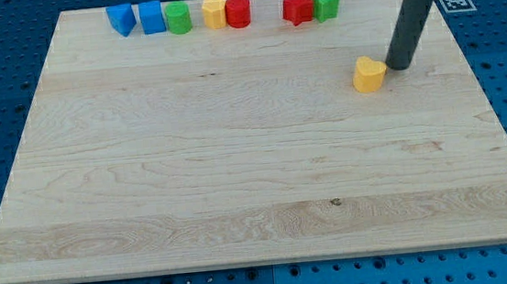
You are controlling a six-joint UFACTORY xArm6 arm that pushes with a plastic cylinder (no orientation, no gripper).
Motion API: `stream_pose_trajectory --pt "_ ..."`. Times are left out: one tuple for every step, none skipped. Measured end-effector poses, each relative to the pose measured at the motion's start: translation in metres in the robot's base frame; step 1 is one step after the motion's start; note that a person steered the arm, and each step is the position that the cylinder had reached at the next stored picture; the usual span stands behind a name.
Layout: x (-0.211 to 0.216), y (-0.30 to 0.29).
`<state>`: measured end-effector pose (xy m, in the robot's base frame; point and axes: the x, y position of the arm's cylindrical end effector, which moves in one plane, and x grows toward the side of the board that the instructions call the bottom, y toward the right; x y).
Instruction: Move the yellow heart to the right center of the board
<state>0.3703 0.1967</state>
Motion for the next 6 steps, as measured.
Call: stream_pose_trajectory --pt "-0.002 -0.026" --pt "0.022 -0.038" --pt "0.047 -0.01" --pt "0.045 0.009" --pt "0.02 -0.029" --pt "0.009 -0.083"
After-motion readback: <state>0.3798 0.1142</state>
